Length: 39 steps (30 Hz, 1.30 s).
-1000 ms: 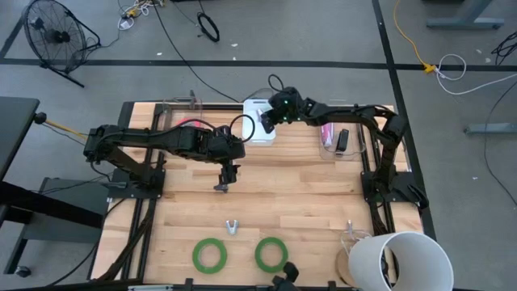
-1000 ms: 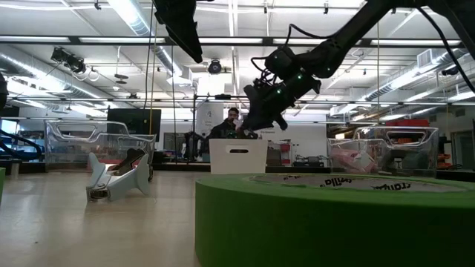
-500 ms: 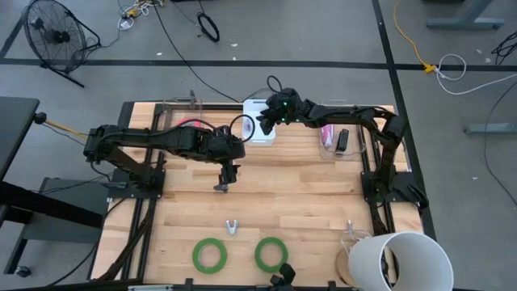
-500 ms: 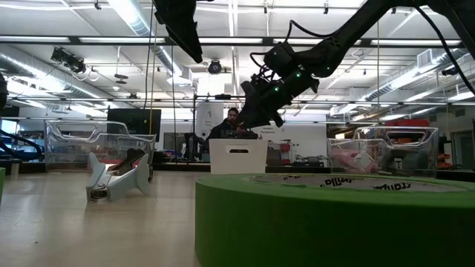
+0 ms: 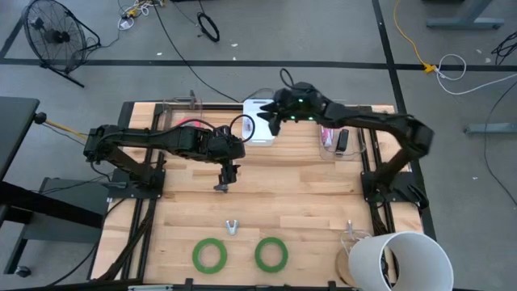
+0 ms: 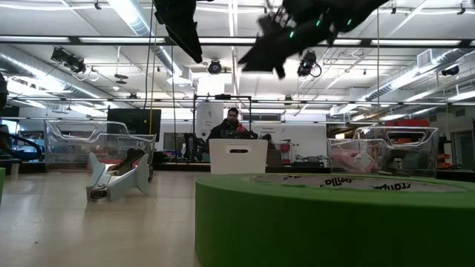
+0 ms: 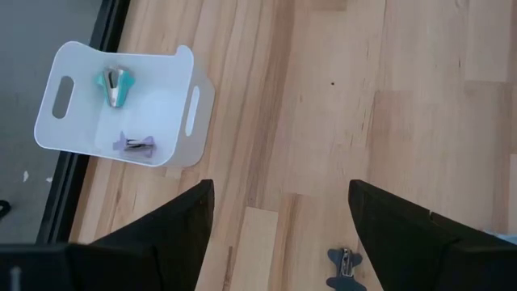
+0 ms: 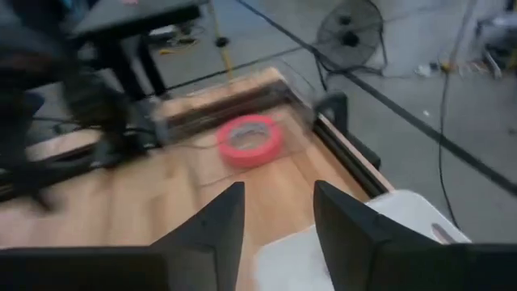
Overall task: Pick and place Stapler, Stapler remover, tape
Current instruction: Put the black staple remover into the white bin
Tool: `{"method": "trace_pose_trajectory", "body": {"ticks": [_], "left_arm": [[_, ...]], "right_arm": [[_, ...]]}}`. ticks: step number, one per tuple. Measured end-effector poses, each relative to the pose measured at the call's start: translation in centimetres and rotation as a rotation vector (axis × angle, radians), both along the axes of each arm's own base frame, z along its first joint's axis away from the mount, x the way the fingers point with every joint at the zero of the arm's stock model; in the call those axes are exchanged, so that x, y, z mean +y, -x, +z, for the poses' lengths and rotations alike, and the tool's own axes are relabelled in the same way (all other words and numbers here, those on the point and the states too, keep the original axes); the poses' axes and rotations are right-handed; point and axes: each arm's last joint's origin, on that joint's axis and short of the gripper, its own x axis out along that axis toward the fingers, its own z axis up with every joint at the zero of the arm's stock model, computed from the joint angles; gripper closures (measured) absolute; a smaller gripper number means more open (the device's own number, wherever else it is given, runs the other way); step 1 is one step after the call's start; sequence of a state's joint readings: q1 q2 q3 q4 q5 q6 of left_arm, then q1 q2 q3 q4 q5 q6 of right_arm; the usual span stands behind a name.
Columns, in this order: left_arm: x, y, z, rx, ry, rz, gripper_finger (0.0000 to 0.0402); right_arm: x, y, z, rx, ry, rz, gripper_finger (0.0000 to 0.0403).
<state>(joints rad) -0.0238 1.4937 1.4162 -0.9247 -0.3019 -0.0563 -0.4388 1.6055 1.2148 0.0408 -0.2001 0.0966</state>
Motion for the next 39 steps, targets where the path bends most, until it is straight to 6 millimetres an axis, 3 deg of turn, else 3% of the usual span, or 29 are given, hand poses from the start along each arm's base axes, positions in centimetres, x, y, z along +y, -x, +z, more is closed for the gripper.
{"method": "trace_pose_trajectory", "body": {"ticks": [5, 10, 16, 23, 30, 39], "left_arm": [[0.0, 0.0, 0.0, -0.001, 0.000, 0.000, 0.0111], [0.0, 0.0, 0.0, -0.002, 0.000, 0.000, 0.0111], [0.0, -0.1, 0.1, -0.009, -0.003, 0.003, 0.0111], [0.0, -0.1, 0.1, -0.014, -0.003, 0.002, 0.0111], [-0.1, -0.2, 0.1, -0.021, 0.026, -0.016, 0.0111], [-0.4, 0.0, -0.1, 0.005, 0.121, -0.055, 0.0111]], "right_arm": [[4.9, 2.7, 4.6, -0.036, 0.022, 0.106, 0.0265], [9.4, 4.9, 7.0, -0.041, 0.015, 0.223, 0.0266], [14.6, 6.3, 8.1, -0.043, -0.022, 0.388, 0.0266], [19.8, 6.7, 7.3, 0.038, -0.068, 0.566, 0.0266], [22.0, 7.4, 6.1, 0.160, -0.031, 0.545, 0.0266], [22.2, 7.5, 5.9, 0.185, -0.001, 0.483, 0.0266]]}}
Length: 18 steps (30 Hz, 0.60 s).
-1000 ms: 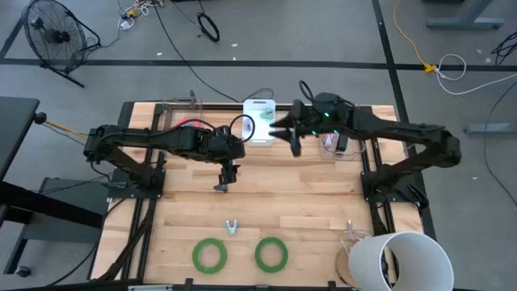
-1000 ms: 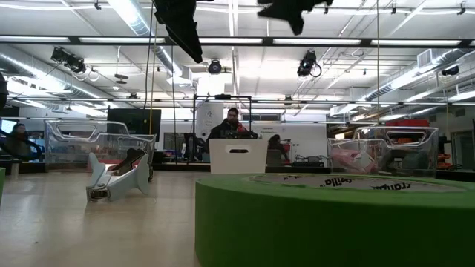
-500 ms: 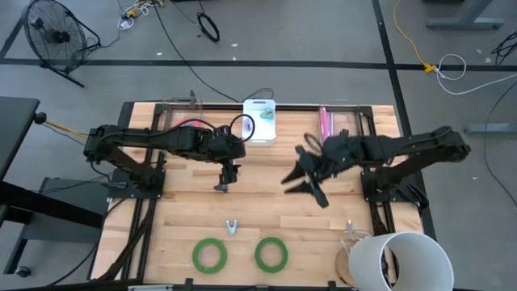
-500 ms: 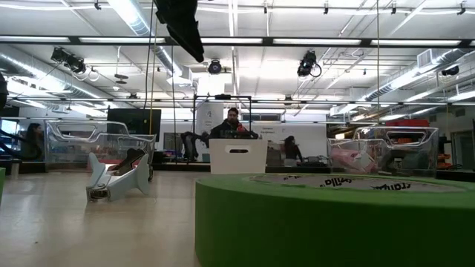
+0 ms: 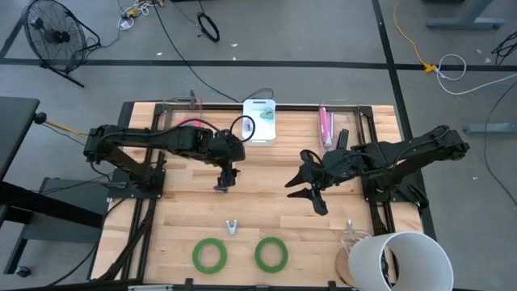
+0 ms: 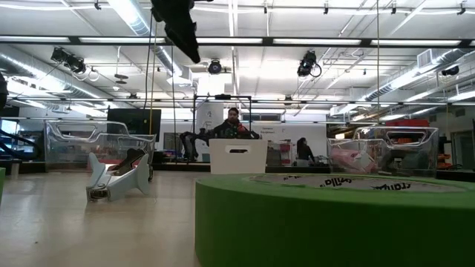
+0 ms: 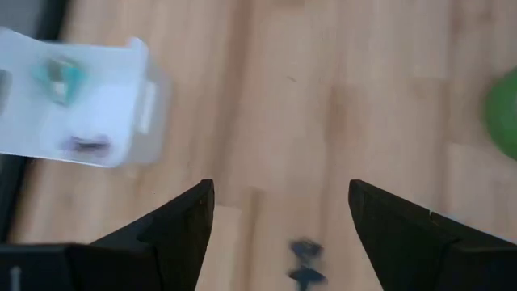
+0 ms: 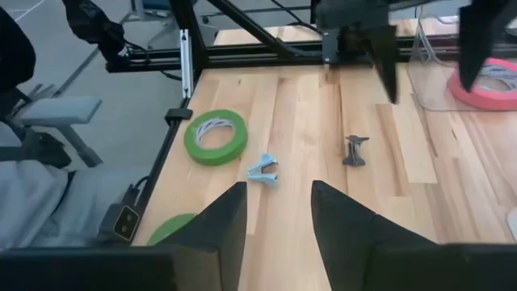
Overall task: Pick and place Stapler, Stapler remover, tape
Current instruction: Put the black staple remover into the white bin
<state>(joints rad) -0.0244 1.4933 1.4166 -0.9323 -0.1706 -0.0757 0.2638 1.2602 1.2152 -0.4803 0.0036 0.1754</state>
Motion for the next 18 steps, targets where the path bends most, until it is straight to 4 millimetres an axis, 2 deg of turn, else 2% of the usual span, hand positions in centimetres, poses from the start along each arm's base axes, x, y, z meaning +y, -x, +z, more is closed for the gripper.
{"method": "trace_pose_trajectory", "body": {"ticks": [4, 9, 18], "left_arm": [[-0.7, 0.5, -0.7, 0.089, 0.074, 0.030, 0.0111], [-2.0, 0.5, -2.7, 0.262, 0.030, 0.041, 0.0111], [-4.6, -2.2, -7.4, 0.407, -0.002, -0.034, 0.0111]], "right_arm": [[0.0, 0.0, 0.0, 0.002, 0.000, 0.000, 0.0266], [0.0, 0.0, -0.1, 0.009, 0.002, 0.000, 0.0266], [0.0, 0.1, -0.3, 0.035, -0.014, -0.014, 0.0266]]}}
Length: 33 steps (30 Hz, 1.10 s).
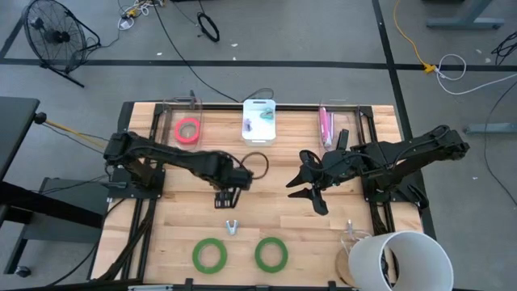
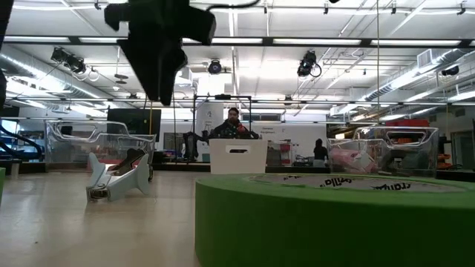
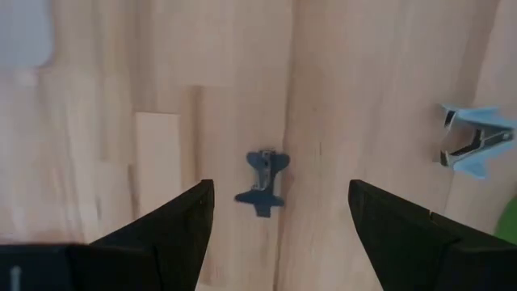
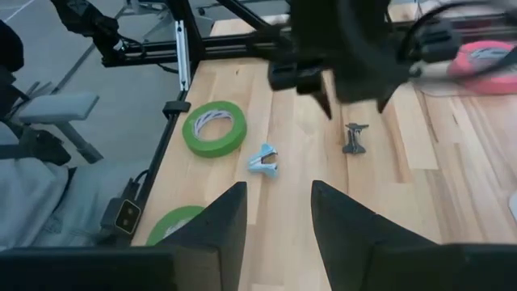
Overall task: Pick and place Stapler, Stapler remover, tape
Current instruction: Put the black staple remover into the white bin
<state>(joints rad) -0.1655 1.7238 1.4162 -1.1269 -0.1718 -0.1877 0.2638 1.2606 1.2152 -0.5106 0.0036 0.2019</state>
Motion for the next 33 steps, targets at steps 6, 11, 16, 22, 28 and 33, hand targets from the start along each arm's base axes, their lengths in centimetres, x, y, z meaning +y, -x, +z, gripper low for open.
{"method": "trace_pose_trajectory", "body": {"ticks": [6, 11, 16, 22, 28, 33], "left_arm": [[-0.3, -0.8, -2.4, 0.092, -0.066, -0.007, 0.0111], [0.0, -0.3, -4.4, 0.117, -0.114, 0.008, 0.0111], [0.3, 1.3, -7.3, 0.194, -0.128, 0.009, 0.0111], [0.4, 1.7, -9.0, 0.158, -0.131, 0.010, 0.0111], [1.0, 1.8, -10.3, 0.113, -0.138, 0.025, 0.0111], [1.6, 2.2, -11.3, 0.093, -0.090, 0.039, 0.0129]], "right_arm": [[0.0, 0.0, -0.1, 0.008, 0.002, 0.000, 0.0266], [0.1, 0.1, -0.2, 0.019, 0.003, 0.002, 0.0266], [0.3, 0.2, -0.2, 0.025, 0.007, 0.014, 0.0266], [0.3, 0.2, -0.2, 0.021, 0.013, 0.005, 0.0266], [0.2, 0.2, -0.2, 0.013, 0.033, -0.021, 0.0266], [0.2, 0.2, -0.2, 0.010, 0.045, -0.028, 0.0266]]}}
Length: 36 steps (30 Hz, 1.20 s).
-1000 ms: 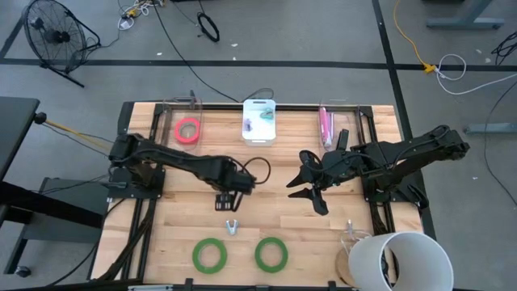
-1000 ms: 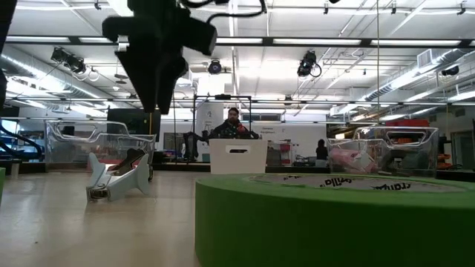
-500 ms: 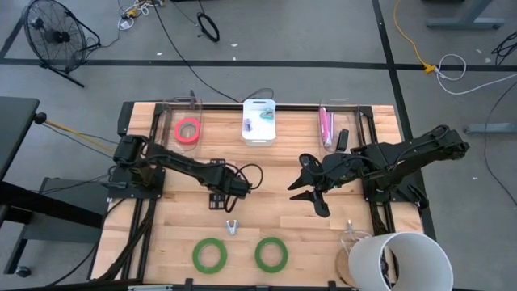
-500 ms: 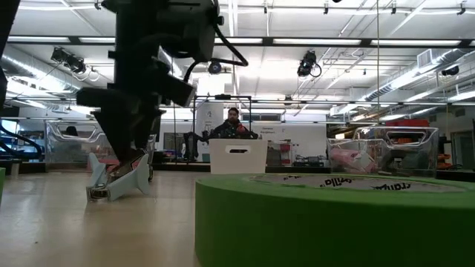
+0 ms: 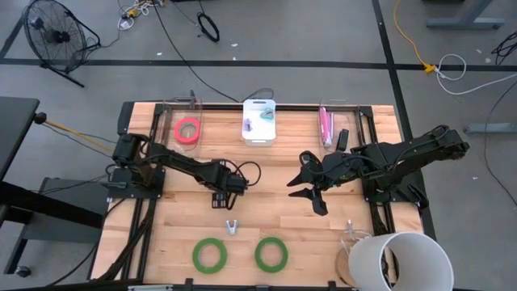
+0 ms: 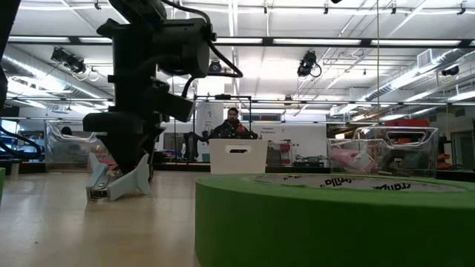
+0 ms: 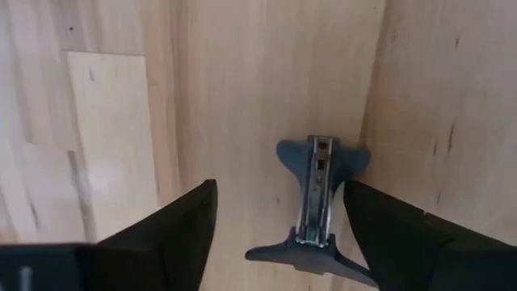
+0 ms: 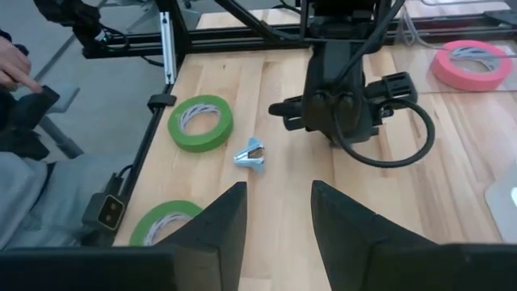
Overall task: Pick and place Stapler, Stapler remover, tape
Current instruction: Put the black staple remover into the white bin
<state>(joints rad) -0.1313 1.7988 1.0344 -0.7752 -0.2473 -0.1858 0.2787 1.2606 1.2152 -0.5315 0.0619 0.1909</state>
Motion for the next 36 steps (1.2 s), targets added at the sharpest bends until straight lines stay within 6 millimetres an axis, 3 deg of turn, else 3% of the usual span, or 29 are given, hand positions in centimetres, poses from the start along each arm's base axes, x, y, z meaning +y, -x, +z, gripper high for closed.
{"method": "trace_pose_trajectory", "body": {"ticks": [10, 14, 27, 36], "left_arm": [[0.2, -0.2, -0.4, -0.024, 0.057, 0.007, 0.0210], [0.1, -0.2, -0.4, -0.024, 0.052, 0.007, 0.0266], [0.1, -1.1, 0.4, -0.041, 0.010, -0.008, 0.0266], [1.5, -4.6, 5.6, -0.143, -0.134, -0.150, 0.0266]], "right_arm": [[0.0, 0.0, 0.0, 0.000, 0.000, -0.001, 0.0266], [0.0, 0.0, 0.0, -0.002, 0.010, 0.004, 0.0266], [0.0, 0.0, 0.0, -0.003, 0.015, 0.005, 0.0266], [0.0, 0.0, 0.0, -0.007, 0.014, 0.006, 0.0266]]}}
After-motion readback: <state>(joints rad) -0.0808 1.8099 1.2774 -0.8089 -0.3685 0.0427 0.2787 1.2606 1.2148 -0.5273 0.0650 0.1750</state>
